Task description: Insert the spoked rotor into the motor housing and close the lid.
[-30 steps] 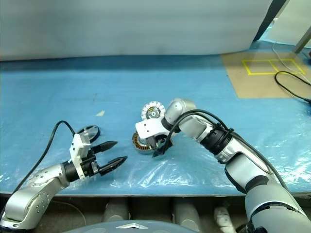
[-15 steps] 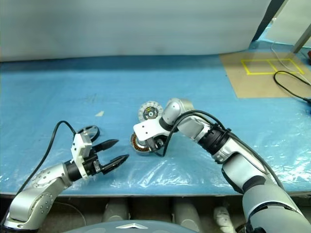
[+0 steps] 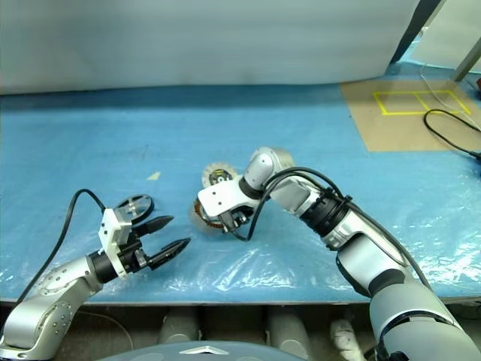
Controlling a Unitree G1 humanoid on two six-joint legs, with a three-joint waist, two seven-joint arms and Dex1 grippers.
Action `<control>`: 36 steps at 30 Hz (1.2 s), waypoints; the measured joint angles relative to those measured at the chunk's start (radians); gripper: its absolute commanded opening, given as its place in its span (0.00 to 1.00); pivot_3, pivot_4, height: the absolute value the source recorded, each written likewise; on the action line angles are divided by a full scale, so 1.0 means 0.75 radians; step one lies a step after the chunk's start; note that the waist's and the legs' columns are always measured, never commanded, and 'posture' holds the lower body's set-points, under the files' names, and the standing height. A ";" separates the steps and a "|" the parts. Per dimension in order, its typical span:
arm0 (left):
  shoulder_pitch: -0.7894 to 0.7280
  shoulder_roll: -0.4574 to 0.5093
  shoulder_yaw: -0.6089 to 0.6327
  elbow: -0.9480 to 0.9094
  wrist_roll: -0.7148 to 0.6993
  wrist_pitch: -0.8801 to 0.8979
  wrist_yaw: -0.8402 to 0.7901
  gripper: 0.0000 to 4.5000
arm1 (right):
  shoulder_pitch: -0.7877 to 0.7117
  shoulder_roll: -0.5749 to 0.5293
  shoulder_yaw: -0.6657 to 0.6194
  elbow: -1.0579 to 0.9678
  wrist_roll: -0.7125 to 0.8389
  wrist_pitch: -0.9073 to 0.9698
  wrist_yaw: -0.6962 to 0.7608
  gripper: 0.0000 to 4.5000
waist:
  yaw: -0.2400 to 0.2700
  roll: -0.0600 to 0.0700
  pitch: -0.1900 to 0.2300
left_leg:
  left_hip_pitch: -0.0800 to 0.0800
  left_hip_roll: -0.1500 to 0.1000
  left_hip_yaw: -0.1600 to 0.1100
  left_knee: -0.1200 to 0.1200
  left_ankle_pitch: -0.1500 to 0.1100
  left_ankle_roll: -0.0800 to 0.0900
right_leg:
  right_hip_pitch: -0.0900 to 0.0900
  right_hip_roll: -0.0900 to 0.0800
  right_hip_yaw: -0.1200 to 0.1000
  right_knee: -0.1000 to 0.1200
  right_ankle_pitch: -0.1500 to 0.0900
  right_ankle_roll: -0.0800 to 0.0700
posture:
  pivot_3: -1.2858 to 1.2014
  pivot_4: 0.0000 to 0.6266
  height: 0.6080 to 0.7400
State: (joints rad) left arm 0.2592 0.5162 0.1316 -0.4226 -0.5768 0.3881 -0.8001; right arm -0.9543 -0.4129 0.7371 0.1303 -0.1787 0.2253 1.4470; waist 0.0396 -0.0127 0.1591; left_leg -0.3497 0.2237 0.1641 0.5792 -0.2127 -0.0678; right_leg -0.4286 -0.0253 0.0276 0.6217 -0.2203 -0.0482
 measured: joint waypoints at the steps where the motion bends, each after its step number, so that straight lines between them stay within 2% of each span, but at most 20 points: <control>1: 0.009 -0.001 0.001 -0.003 -0.001 0.000 0.003 1.00 | -0.010 0.007 0.000 0.003 -0.006 -0.016 0.000 0.42 | -0.001 0.000 0.000 | 0.000 0.000 0.000 0.000 0.000 0.000 | -0.001 0.000 0.000 0.000 0.000 0.000 | 0.52 0.24 1.00; 11: 0.069 -0.020 -0.003 -0.062 -0.010 0.002 0.041 1.00 | -0.045 0.120 0.032 0.220 -0.137 -0.256 -0.094 0.42 | -0.002 -0.001 0.000 | -0.001 0.000 0.001 0.000 0.000 0.000 | -0.002 0.000 0.000 0.000 0.000 0.000 | 0.52 0.24 1.00; 16: 0.104 -0.020 -0.007 -0.086 -0.019 0.006 0.060 1.00 | -0.055 0.126 0.034 0.250 -0.183 -0.354 -0.100 0.42 | -0.002 -0.001 0.000 | -0.001 0.000 0.001 0.000 -0.001 0.001 | -0.002 0.000 0.000 0.001 0.000 0.000 | 0.52 0.24 1.00; 23: 0.110 -0.020 -0.008 -0.086 -0.022 0.006 0.062 1.00 | -0.066 0.151 0.030 0.286 -0.196 -0.387 -0.098 0.42 | -0.002 -0.001 0.000 | -0.001 0.000 0.001 0.000 -0.001 0.001 | -0.002 0.000 0.000 0.001 0.000 0.000 | 0.52 0.24 1.00; 28: 0.086 -0.020 -0.011 -0.085 -0.021 0.006 0.061 1.00 | -0.081 0.125 0.025 0.304 -0.193 -0.428 -0.081 0.42 | 0.000 -0.001 0.000 | -0.001 0.000 0.001 0.000 -0.001 0.001 | -0.002 0.000 0.000 0.001 0.000 0.000 | 0.52 0.24 1.00; 36: 0.031 -0.020 -0.029 -0.062 -0.019 0.005 0.055 1.00 | -0.080 0.005 -0.012 0.246 -0.174 -0.436 0.019 0.42 | -0.001 -0.001 0.000 | -0.001 0.000 0.001 0.000 -0.001 0.002 | -0.002 0.000 0.000 0.001 0.000 -0.001 | 0.52 0.24 1.00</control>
State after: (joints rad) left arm 0.2825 0.5013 0.1100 -0.4687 -0.5907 0.3922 -0.7585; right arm -1.0145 -0.4090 0.7279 0.3151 -0.3093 -0.1016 1.4611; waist 0.0391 -0.0136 0.1594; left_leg -0.3507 0.2239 0.1650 0.5793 -0.2132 -0.0667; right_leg -0.4303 -0.0251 0.0278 0.6225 -0.2202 -0.0486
